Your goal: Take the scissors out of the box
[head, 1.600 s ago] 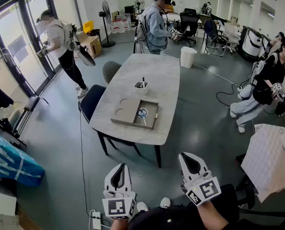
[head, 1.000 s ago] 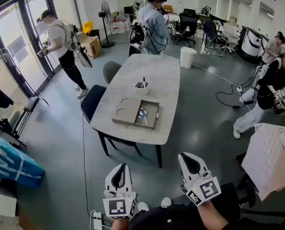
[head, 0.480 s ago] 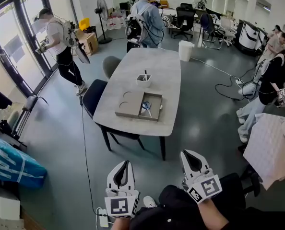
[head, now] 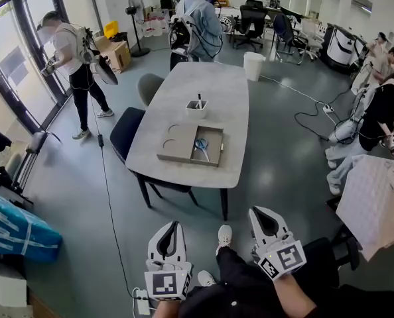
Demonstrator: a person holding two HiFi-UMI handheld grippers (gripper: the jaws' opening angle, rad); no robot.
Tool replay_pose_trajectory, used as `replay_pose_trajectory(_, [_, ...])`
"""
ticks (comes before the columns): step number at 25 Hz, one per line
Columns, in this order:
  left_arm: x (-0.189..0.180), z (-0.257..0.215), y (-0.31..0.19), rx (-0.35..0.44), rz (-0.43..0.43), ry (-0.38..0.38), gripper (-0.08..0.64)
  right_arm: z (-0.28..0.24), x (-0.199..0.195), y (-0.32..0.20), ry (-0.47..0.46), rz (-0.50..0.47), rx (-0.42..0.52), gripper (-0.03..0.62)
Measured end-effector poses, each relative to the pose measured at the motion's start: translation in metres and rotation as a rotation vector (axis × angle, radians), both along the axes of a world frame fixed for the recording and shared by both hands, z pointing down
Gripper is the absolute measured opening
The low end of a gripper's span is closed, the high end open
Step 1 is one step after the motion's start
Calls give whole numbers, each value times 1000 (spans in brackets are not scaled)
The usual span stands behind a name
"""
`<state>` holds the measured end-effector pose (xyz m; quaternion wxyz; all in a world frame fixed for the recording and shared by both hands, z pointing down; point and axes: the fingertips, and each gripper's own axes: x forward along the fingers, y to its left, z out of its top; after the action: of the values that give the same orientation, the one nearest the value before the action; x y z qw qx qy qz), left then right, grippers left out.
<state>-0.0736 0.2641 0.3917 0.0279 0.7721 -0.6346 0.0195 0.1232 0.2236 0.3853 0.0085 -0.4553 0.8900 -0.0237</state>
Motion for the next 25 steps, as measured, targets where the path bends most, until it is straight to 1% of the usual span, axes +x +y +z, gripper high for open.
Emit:
replay_pose_trajectory(6, [-10, 0, -39, 1, -15, -8, 17, -1, -7, -44, -10, -8, 6, -5])
replay_pose_trajectory(15, [-19, 5, -125, -6, -40, -13, 17, 8, -19, -135, -13, -26, -9, -5])
replay_pose_trajectory(23, [-14, 3, -213, -3, -44, -30, 17, 12, -20, -220, -38, -51, -17, -5])
replay_pose_trajectory(25, [-10, 0, -231, 0, -45, -32, 17, 9, -18, -238, -31, -59, -13, -5])
